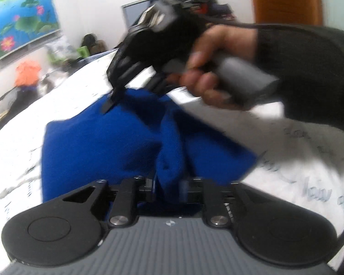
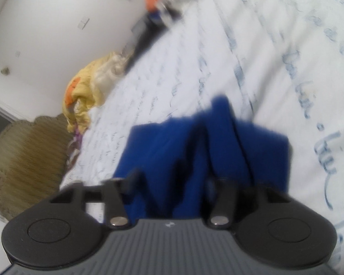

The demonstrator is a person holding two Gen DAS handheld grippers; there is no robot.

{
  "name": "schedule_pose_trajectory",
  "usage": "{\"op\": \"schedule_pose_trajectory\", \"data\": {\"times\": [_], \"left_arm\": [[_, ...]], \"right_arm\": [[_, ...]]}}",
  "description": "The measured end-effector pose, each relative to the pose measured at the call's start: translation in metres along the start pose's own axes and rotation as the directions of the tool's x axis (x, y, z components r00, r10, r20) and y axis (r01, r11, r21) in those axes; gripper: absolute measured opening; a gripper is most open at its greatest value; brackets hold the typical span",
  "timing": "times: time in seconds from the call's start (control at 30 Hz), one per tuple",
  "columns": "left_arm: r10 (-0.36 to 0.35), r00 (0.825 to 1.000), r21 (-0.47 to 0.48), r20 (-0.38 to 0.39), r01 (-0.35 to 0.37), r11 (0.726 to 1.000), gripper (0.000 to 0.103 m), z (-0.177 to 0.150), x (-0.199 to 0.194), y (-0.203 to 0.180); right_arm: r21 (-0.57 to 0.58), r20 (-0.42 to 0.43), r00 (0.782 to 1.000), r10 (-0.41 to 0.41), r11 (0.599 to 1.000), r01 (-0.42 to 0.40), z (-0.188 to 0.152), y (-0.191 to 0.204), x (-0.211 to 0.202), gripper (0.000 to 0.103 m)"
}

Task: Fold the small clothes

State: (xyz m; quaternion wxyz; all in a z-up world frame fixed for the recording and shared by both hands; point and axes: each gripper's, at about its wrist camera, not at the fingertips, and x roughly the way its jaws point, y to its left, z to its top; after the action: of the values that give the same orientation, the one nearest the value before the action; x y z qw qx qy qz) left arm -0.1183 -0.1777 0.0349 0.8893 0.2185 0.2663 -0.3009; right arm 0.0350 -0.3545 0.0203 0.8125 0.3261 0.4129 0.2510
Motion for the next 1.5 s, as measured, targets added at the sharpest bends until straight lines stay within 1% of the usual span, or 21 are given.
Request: {"op": "schedule_pose_trajectory", "data": {"times": [0.17,0.27,0.3,0.37,0.4,0.43,0.47,0.5,0.57,0.67,0.77,0.8,0.83,0.87,0.9,0.93,1.03,1.1,1.33,1.43,1.5], "left_arm": [[-0.069,0.996,0.033,0.047,0.068,0.997,0.010,0.005,-0.002,-0.009],[-0.093,0.996,0.085,0.018,0.091,0.992,0.012,-0.006,0.011,-0.013],[-0.090,0.995,0.099,0.042,0.085,0.991,0.018,-0.010,0.010,-0.014],[-0.115,0.992,0.067,0.056,0.111,0.992,0.066,-0.011,0.002,0.002],[-0.120,0.989,0.024,0.085,0.118,0.993,0.083,-0.014,-0.007,0.014],[-0.106,0.986,-0.025,0.127,0.110,0.994,0.103,-0.019,-0.017,0.029],[-0.088,0.982,-0.075,0.168,0.102,0.992,0.103,-0.023,-0.025,0.049],[-0.078,0.982,-0.123,0.170,0.100,0.987,0.103,-0.022,-0.026,0.071],[-0.029,0.991,-0.247,0.127,0.060,0.967,0.103,-0.021,-0.016,0.115],[0.015,0.997,-0.497,0.073,0.023,0.867,0.101,-0.019,0.018,0.186],[-0.123,0.992,-0.769,0.007,0.084,0.634,0.087,-0.025,0.078,0.250],[-0.171,0.985,-0.808,0.014,0.112,0.578,0.086,-0.026,0.092,0.260],[-0.170,0.985,-0.802,0.034,0.129,0.584,0.075,-0.020,0.097,0.263],[-0.207,0.978,-0.795,0.019,0.140,0.591,0.033,-0.012,0.106,0.265],[-0.261,0.965,-0.796,-0.010,0.150,0.587,0.020,-0.010,0.115,0.262],[-0.240,0.971,-0.793,-0.013,0.137,0.594,0.021,-0.008,0.113,0.259],[-0.148,0.989,-0.732,-0.015,0.090,0.676,0.019,-0.008,0.091,0.252],[-0.103,0.995,-0.718,0.010,0.078,0.692,0.018,-0.012,0.068,0.256],[0.114,0.993,-0.616,0.021,-0.077,0.784,0.022,0.006,0.039,0.291],[0.185,0.982,-0.653,-0.032,-0.161,0.740,0.031,-0.013,0.032,0.303],[0.096,0.995,-0.698,-0.009,-0.075,0.712,0.046,-0.037,0.011,0.301]], "right_arm": [[-0.124,0.085,0.996,0.032,0.992,-0.022,-0.003,0.015,-0.037,0.013],[-0.175,0.085,0.994,-0.075,0.981,0.088,-0.008,0.004,-0.038,0.016],[-0.168,0.069,0.991,-0.111,0.978,0.121,-0.011,-0.003,-0.032,0.018],[-0.112,0.087,0.992,-0.091,0.989,0.101,-0.017,-0.014,-0.035,0.025],[-0.072,0.115,0.991,-0.073,0.994,0.081,-0.019,-0.016,-0.045,0.030],[-0.043,0.157,0.986,-0.048,0.998,0.056,-0.020,-0.017,-0.056,0.048],[-0.023,0.212,0.977,-0.035,0.999,0.040,-0.021,-0.019,-0.067,0.078],[-0.012,0.270,0.962,-0.045,0.999,0.050,-0.023,-0.021,-0.077,0.090],[-0.009,0.284,0.954,-0.098,0.994,0.104,-0.022,-0.024,-0.083,0.098],[0.024,0.167,0.974,-0.152,0.988,0.150,-0.017,-0.032,-0.062,0.098],[-0.041,0.153,0.978,-0.140,0.988,0.147,-0.016,-0.019,-0.044,0.097],[-0.060,0.151,0.978,-0.143,0.986,0.153,-0.015,-0.014,-0.037,0.097],[-0.091,0.150,0.978,-0.145,0.983,0.160,-0.015,-0.008,-0.029,0.096],[-0.121,0.153,0.973,-0.170,0.974,0.189,-0.015,-0.001,-0.022,0.078],[-0.153,0.149,0.966,-0.211,0.960,0.234,-0.016,0.007,-0.014,0.053],[-0.178,0.126,0.965,-0.229,0.952,0.249,-0.015,0.012,-0.006,0.031],[-0.201,0.157,0.961,-0.229,0.945,0.258,-0.019,0.022,-0.003,0.028],[-0.200,0.168,0.971,-0.172,0.958,0.204,-0.020,0.029,-0.003,0.027],[-0.223,0.234,0.972,-0.008,0.973,0.062,0.010,0.080,0.030,0.032],[-0.131,0.235,0.964,-0.122,0.979,0.156,0.022,0.076,0.049,0.090],[-0.104,0.197,0.974,-0.115,0.985,0.138,0.014,0.069,0.042,0.091]]}}
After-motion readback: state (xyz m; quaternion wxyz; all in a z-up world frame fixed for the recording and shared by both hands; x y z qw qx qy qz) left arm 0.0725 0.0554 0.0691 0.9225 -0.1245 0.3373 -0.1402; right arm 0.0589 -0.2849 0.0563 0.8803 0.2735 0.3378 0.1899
